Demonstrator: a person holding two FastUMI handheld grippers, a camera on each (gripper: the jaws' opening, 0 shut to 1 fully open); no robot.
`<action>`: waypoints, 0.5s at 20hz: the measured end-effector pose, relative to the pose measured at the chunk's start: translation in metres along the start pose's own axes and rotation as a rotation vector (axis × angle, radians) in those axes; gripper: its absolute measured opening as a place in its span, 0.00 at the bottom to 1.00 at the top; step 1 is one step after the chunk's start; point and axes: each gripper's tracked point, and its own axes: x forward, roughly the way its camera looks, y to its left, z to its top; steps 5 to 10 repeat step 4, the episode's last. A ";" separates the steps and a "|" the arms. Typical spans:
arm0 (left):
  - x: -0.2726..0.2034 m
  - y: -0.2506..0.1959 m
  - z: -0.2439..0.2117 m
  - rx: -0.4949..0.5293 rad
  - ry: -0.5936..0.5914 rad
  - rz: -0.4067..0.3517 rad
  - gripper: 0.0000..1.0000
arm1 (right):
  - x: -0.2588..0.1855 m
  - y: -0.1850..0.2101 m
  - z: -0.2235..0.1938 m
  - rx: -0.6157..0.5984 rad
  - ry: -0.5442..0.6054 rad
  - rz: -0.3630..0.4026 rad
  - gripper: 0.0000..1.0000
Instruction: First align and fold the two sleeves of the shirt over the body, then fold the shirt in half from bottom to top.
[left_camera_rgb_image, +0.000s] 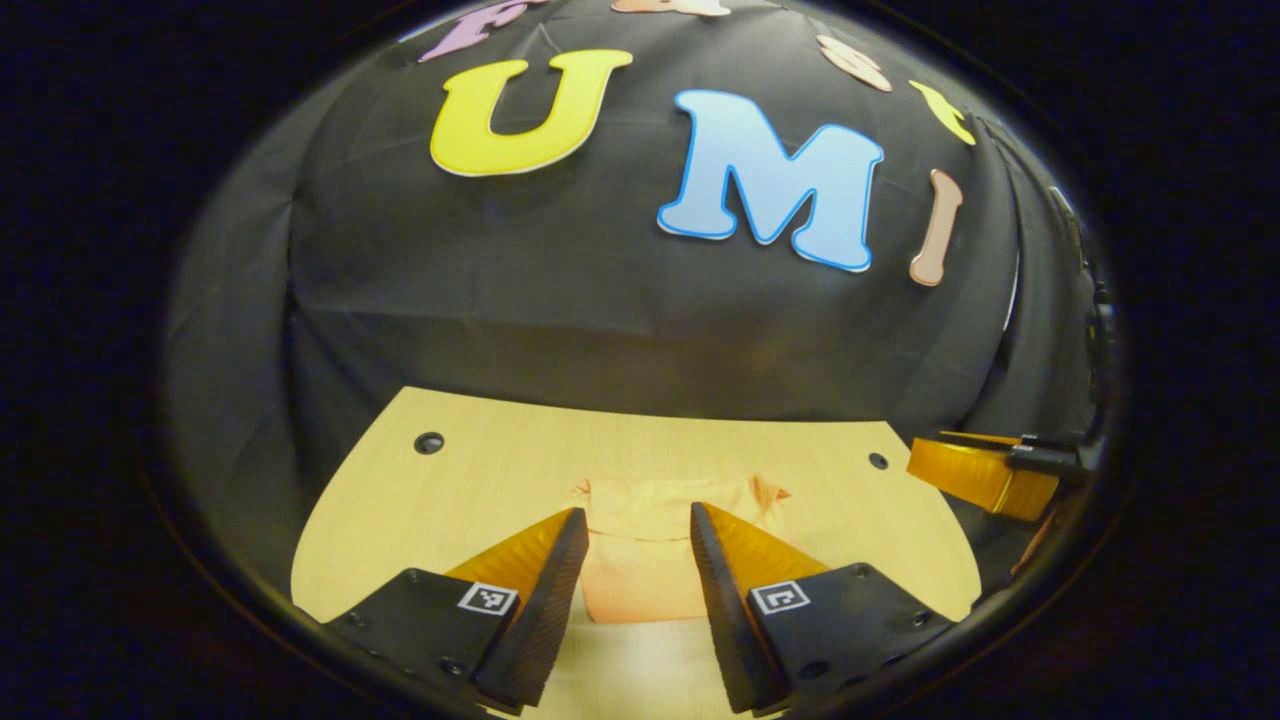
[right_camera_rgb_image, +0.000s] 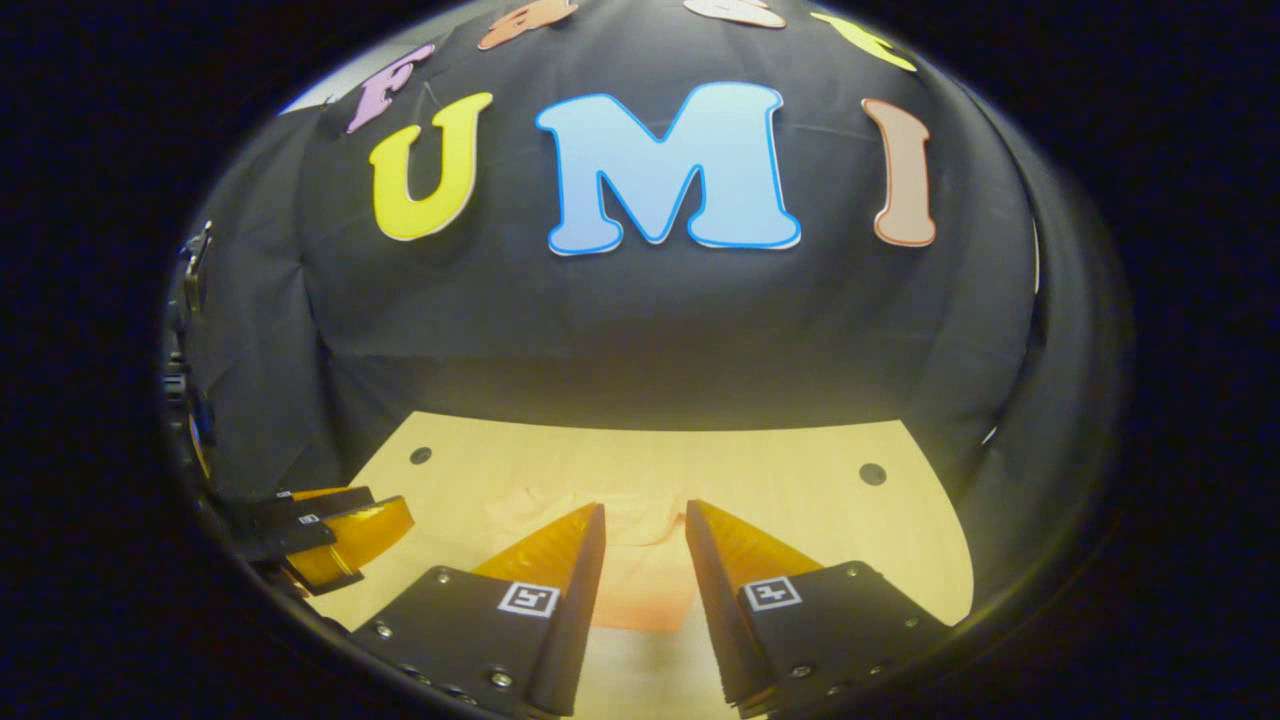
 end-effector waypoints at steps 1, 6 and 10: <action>-0.016 -0.002 0.000 0.005 -0.006 0.000 0.70 | -0.012 0.004 -0.001 0.000 -0.008 0.004 0.52; -0.054 -0.008 -0.003 0.017 -0.030 0.007 0.66 | -0.044 0.011 -0.005 0.006 -0.032 0.019 0.52; -0.054 -0.008 -0.003 0.017 -0.030 0.007 0.66 | -0.044 0.011 -0.005 0.006 -0.032 0.019 0.52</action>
